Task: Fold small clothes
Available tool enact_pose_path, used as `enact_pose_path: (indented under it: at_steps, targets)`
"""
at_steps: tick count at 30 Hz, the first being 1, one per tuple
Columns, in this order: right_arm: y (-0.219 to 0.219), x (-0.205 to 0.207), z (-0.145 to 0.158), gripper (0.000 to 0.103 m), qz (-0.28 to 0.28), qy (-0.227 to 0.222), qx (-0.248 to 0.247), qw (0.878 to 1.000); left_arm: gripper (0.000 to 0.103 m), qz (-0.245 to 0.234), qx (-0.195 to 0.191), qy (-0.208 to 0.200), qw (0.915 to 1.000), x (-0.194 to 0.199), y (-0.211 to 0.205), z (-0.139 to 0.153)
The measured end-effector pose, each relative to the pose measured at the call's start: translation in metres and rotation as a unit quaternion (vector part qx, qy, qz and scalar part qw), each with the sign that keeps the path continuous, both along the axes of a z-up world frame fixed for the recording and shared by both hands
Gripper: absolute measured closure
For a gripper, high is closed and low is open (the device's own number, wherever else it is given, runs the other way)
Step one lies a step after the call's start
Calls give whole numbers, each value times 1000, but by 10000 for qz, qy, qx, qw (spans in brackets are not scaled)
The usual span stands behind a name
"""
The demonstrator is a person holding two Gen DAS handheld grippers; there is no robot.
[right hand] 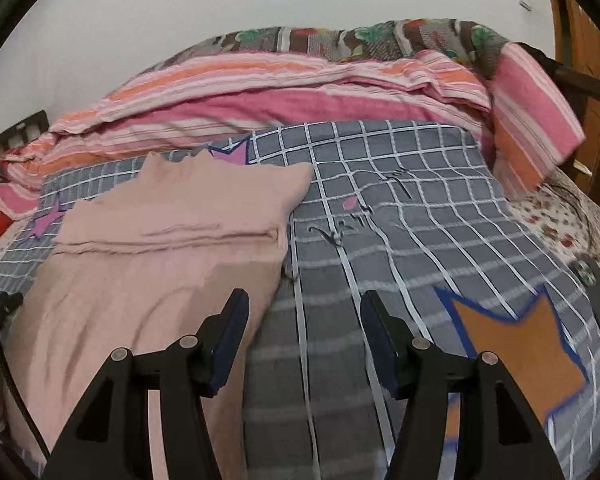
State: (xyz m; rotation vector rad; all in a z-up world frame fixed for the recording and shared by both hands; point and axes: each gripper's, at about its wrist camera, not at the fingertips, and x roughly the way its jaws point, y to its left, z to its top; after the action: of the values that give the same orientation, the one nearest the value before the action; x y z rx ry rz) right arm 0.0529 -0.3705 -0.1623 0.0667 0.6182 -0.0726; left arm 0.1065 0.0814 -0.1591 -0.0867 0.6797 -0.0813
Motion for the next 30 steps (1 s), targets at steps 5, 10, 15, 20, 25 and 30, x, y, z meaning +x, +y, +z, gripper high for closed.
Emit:
enact_pose_path:
  at_steps: [5,10,15,20,25,30]
  targets:
    - [-1,-48,-7,46,209,344,368,9985,35,-154,-469,277,9984,-43,9,-5]
    - [13,-92,-24,52,531,453,236,9973,39,-373,-713,420,9959,-79,8,-18]
    - [22,-105,-45,66,668,640,441,9947,51,-589,-851,587,9929,-93,-5,-30]
    - [31,-102,-59,68,692,746,653,9927,62,-302,-1055,612,9921,-90,-9,-37]
    - [39,-98,-56,98,812,644,650,9925,96,-221,-1114,365,9929,-98,1,-27]
    - [15,-110,-51,98,540,441,815,9942,96,-271,-1409,476,9885,-98,21,-30]
